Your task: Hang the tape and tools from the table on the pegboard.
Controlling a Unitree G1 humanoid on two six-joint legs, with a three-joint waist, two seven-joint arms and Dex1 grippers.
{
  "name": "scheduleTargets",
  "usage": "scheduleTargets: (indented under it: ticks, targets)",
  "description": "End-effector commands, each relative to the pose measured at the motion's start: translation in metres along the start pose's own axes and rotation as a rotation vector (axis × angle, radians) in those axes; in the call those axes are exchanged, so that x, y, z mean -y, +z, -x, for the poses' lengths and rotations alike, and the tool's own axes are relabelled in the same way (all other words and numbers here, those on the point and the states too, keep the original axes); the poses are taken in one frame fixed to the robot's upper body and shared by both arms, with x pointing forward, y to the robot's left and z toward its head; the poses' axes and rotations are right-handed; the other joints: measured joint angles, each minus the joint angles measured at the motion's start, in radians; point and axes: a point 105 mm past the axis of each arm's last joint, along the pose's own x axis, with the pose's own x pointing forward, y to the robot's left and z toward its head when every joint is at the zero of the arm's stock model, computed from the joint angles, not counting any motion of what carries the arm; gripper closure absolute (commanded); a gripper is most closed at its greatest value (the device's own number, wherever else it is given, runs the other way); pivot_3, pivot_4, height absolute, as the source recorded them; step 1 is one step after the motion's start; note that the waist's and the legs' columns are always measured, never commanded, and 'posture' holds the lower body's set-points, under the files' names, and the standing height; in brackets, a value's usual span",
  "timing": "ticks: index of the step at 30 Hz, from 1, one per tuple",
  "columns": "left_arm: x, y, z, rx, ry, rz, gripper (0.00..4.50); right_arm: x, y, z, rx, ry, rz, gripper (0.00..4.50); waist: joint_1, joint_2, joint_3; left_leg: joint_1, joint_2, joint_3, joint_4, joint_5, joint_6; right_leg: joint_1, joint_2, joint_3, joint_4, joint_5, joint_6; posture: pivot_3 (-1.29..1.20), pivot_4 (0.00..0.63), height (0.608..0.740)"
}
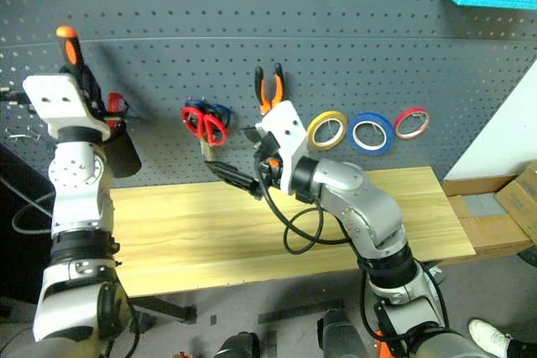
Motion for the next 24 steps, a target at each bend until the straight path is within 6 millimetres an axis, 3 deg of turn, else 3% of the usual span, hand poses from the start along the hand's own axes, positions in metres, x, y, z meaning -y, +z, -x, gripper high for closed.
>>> scheduleTargets:
  ticks: [1, 7, 11, 16, 21, 24]
  targets:
    - [-0.016, 0.02, -0.001, 0.066, 0.071, 0.019, 1.9, -0.002, 0.015, 0.001, 0.046, 0.015, 0.034, 0.0, 0.003, 0.0, 0.0, 0.0, 0.0, 0.0, 0.0, 0.0, 0.0, 0.0, 0.0, 0.0, 0.0, 0.0, 0.0, -0.12, 0.117, 0.74]
    - [-0.041, 0.005, 0.013, -0.093, 0.263, 0.023, 0.16, 0.001, 0.015, 0.002, 0.045, 0.008, 0.038, 0.0, 0.003, 0.0, -0.001, 0.0, 0.0, 0.0, 0.0, 0.0, 0.0, 0.001, 0.0, 0.0, 0.0, 0.0, 0.0, -0.11, 0.115, 0.74]
    - [-0.041, 0.02, 0.027, -0.11, 0.301, -0.053, 0.16, 0.005, 0.013, 0.009, 0.042, -0.018, 0.032, 0.0, 0.004, -0.001, -0.002, 0.0, 0.0, -0.001, 0.001, 0.0, 0.0, 0.001, 0.0, 0.0, 0.001, 0.0, 0.0, -0.1, 0.113, 0.74]
    - [0.004, 0.034, 0.059, -0.142, 0.115, 0.007, 0.16, 0.03, -0.001, 0.035, 0.006, -0.146, 0.006, 0.0, 0.022, -0.001, -0.016, 0.0, 0.0, 0.0, 0.0, 0.0, 0.0, 0.001, 0.0, 0.0, -0.001, 0.0, 0.0, -0.06, 0.096, 0.74]
    - [0.038, 0.013, 0.114, -0.269, -0.106, 0.049, 0.16, 0.051, -0.028, 0.074, -0.054, -0.28, 0.083, 0.0, 0.038, 0.003, -0.033, 0.005, 0.0, 0.001, -0.002, 0.0, 0.0, 0.006, 0.001, 0.001, -0.002, 0.0, 0.0, -0.04, 0.068, 0.74]
    - [0.048, -0.014, 0.142, -0.402, -0.16, 0.128, 0.16, 0.064, -0.054, 0.096, -0.096, -0.38, 0.116, 0.0, 0.047, 0.006, -0.04, 0.016, 0.002, 0.002, -0.002, 0.0, 0.0, 0.017, 0.003, 0.001, -0.004, -0.004, 0.004, -0.03, 0.047, 0.74]
